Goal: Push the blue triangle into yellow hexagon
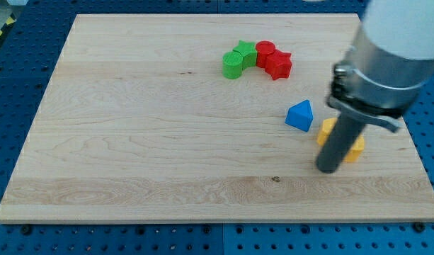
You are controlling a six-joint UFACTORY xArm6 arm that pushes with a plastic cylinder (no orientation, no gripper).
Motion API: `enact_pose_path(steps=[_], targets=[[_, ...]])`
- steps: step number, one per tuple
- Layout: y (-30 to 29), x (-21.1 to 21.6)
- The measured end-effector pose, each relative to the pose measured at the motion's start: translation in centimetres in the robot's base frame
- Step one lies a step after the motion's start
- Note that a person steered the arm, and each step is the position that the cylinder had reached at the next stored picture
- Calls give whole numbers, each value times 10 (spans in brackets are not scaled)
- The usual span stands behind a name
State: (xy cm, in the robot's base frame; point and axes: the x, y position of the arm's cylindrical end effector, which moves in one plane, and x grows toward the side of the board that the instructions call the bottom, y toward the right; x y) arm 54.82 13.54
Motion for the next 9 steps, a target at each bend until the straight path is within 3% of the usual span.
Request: enact_pose_path(steps=[1, 3, 9], targets=[[-47, -32], [-52, -88], [4, -78]])
